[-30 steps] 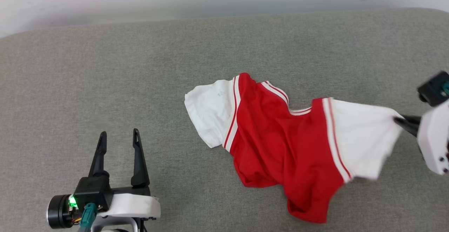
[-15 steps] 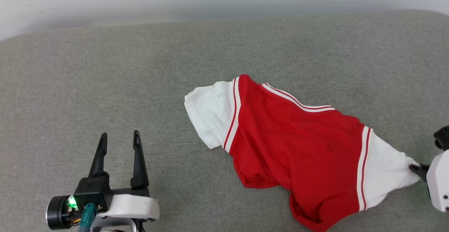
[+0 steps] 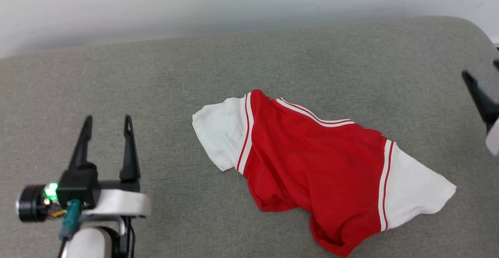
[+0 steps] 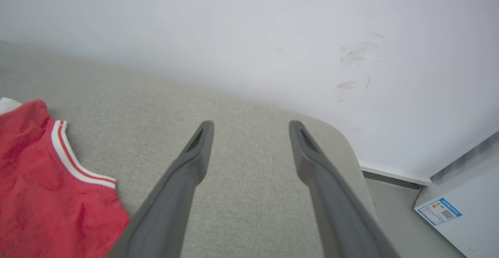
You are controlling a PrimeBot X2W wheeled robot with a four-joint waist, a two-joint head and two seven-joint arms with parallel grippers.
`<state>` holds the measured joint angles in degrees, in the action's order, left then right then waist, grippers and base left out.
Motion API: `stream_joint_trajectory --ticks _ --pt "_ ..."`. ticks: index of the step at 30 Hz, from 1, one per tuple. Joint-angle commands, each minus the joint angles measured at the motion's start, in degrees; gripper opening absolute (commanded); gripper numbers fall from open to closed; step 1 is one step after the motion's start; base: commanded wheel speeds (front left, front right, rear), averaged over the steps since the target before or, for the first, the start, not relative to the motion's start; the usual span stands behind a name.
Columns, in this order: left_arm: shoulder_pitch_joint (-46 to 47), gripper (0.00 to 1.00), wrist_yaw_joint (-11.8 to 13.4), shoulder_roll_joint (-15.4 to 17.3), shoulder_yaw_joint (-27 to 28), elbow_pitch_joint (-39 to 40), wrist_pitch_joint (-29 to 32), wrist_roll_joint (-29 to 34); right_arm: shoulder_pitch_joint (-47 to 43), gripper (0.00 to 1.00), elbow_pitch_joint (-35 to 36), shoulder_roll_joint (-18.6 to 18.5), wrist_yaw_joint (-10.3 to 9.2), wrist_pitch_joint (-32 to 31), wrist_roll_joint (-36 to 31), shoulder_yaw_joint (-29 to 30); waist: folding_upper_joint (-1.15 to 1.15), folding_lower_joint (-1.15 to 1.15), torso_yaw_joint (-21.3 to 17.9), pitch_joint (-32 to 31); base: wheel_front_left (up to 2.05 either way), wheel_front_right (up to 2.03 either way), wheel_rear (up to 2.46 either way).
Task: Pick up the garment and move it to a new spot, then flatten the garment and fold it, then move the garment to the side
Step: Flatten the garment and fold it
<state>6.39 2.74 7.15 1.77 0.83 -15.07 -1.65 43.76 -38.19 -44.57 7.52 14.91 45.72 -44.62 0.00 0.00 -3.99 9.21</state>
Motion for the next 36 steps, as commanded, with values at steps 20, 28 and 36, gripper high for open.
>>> stream_joint_trajectory --ticks 20,28,36 --pt "29.36 1.0 -9.72 11.68 -8.38 -11.66 10.38 -0.43 -31.41 1.0 40.12 29.15 -0.06 0.27 -36.67 47.02 0.0 0.0 -2.79 4.43 0.0 0.0 0.0" --pt "43.03 1.0 -10.1 20.85 -25.56 -14.75 30.56 -14.96 -34.44 1.0 43.41 32.58 -0.06 0.28 -39.39 46.98 0.0 0.0 -5.21 7.61 0.0 0.0 0.0" --pt "53.07 1.0 -10.1 30.89 -43.87 -12.72 54.06 -34.99 -32.83 1.0 43.7 33.07 -0.06 0.28 -39.87 45.95 0.0 0.0 -7.97 11.24 0.0 0.0 0.0"
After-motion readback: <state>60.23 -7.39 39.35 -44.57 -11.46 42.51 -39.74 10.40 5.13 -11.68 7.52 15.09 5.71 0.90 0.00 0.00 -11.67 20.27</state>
